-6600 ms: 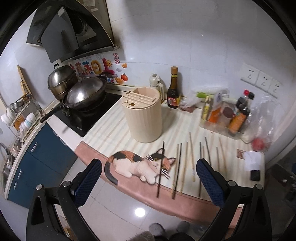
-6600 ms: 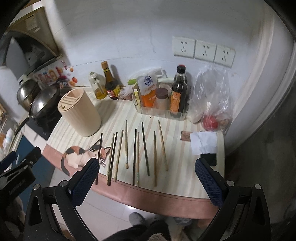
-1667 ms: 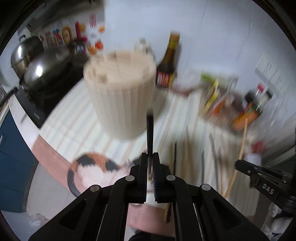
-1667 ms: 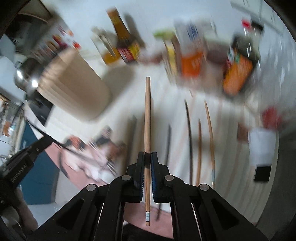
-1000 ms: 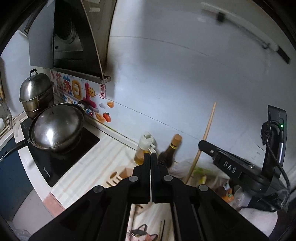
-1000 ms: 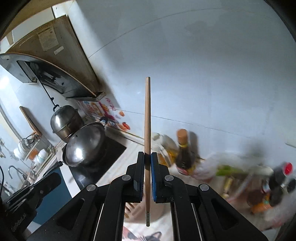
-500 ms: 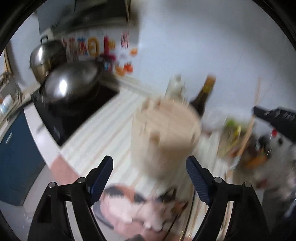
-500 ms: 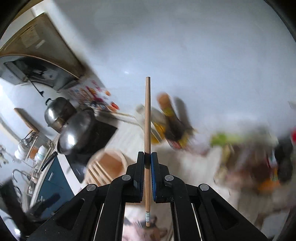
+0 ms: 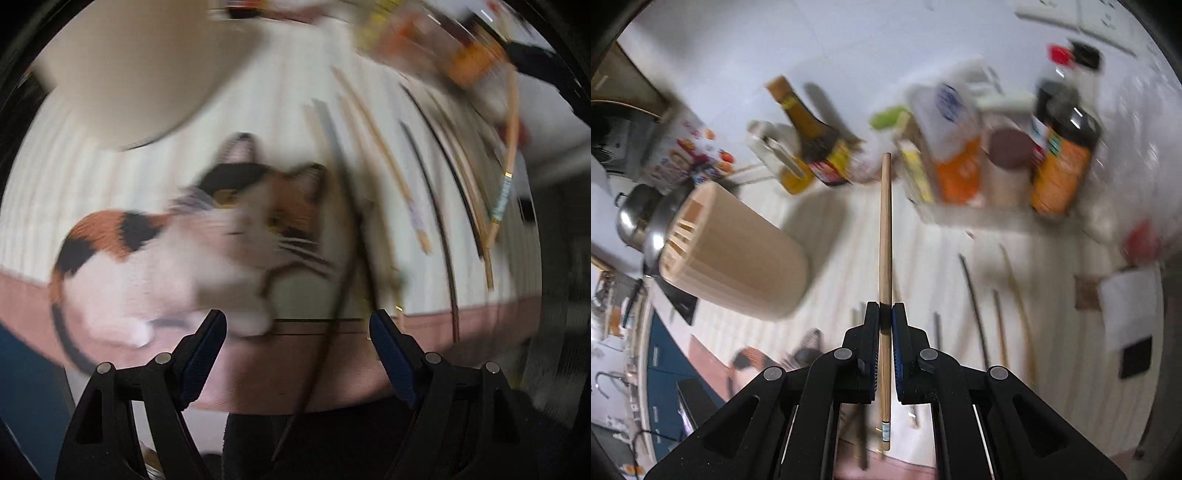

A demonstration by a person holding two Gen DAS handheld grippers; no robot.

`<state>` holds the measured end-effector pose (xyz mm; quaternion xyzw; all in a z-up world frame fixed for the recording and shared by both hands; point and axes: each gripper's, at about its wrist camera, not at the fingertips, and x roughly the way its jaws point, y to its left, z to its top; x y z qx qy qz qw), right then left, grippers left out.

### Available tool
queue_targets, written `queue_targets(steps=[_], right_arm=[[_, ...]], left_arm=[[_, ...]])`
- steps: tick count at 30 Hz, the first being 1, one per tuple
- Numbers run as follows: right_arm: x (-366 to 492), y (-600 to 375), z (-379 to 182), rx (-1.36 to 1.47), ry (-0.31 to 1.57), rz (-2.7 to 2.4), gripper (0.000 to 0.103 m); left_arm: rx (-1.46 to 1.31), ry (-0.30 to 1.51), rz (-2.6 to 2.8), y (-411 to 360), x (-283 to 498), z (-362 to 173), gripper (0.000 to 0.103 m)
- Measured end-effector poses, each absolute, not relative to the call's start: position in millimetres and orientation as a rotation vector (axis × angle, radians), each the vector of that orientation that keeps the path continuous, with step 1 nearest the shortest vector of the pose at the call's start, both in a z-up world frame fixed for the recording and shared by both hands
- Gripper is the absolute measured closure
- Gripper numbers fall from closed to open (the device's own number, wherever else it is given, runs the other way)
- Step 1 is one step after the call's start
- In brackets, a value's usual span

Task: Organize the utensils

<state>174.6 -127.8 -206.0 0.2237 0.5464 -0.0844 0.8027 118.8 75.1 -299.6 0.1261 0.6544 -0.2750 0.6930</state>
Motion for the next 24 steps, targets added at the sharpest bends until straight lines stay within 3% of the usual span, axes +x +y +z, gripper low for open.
queue_targets(steps=[3,7,8,15,24], right_arm=[[161,-140,-219,0.49,1.2,-0.217,0.096],[149,-156,-228,0.485,1.206,-0.258,0.096],[147,-158,-228,0.485,1.204,-0.264,0.096],[147,-167,-214,0.514,1.174,-0.258,0.096],[170,-156,-145,0.526,1.039,-0.149,0.096]], left_arm=[[0.41,1.445,-0.635,52,103,-313,0.031],[0.445,1.421,-0.655,37,93,-323,0.079],[0.472,1.396,-0.643,32,92,-321,0.1],[0.406,1.341,-0.545,30,108,-310,0.1],[0.146,1.15,-0.463,58,140,-183,0.1]])
